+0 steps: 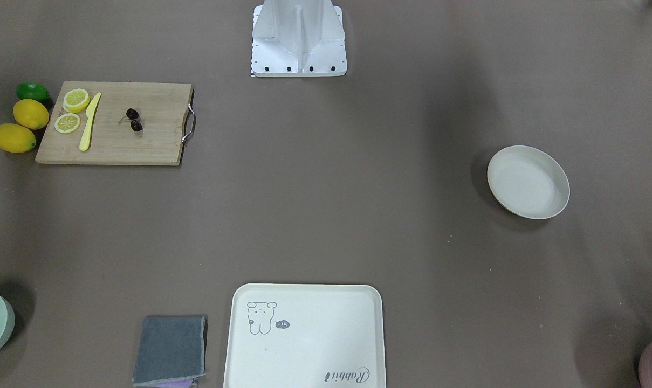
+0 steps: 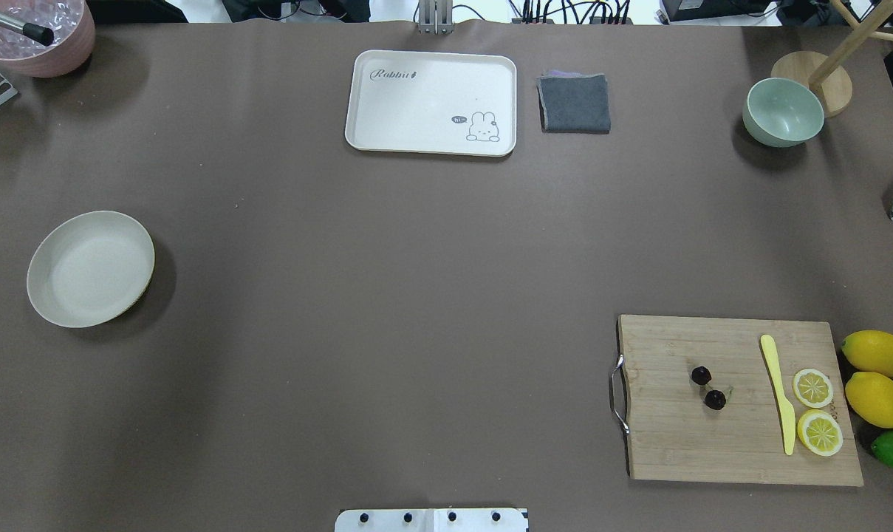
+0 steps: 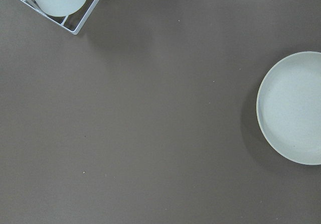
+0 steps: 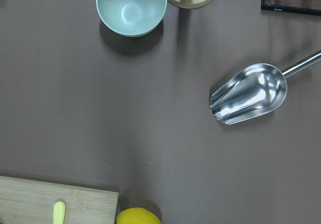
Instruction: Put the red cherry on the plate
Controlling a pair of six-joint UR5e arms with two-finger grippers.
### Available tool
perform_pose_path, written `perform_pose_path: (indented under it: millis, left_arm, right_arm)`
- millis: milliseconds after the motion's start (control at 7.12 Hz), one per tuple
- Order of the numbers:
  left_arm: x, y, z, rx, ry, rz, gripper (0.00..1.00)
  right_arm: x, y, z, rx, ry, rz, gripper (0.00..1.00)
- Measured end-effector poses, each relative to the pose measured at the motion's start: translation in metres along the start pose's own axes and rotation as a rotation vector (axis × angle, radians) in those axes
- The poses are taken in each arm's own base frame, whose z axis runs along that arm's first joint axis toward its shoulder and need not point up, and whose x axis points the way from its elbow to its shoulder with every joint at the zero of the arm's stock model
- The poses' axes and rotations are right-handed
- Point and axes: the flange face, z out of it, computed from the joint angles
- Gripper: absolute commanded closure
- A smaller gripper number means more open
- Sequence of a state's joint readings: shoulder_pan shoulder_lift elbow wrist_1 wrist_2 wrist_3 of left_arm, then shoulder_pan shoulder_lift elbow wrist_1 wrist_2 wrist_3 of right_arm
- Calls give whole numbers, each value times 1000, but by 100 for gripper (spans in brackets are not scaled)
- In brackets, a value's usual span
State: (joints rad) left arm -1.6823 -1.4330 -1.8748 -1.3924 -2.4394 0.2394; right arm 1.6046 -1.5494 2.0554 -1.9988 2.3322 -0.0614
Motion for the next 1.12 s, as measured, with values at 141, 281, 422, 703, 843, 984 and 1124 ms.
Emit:
perform_pose_path:
  millis: [141, 281, 422, 703, 843, 984, 1124]
  left_arm:
    - [2, 6, 1, 3, 28, -25, 16]
    - [2, 14, 5, 7, 70, -75, 4]
    - [2, 23, 8, 14, 98, -112, 2]
    - [-3, 38, 24, 24, 145, -119, 2]
    - [-4, 32, 32, 23, 200, -120, 2]
    - [-3, 20, 42, 18, 267, -120, 2]
    - [-1, 8, 53, 6, 346, -122, 2]
  right_arm:
    - [0, 0, 0, 0, -1, 0, 0]
    - [0, 0, 0, 0, -1, 0, 0]
    - [-1, -1, 1, -1, -1, -1, 0]
    - [-1, 0, 0, 0, -1, -2, 0]
    - [-1, 1, 0, 0, -1, -1, 0]
    - [0, 2, 0, -1, -1, 1, 0]
    - [1, 3, -1, -1, -1, 6, 0]
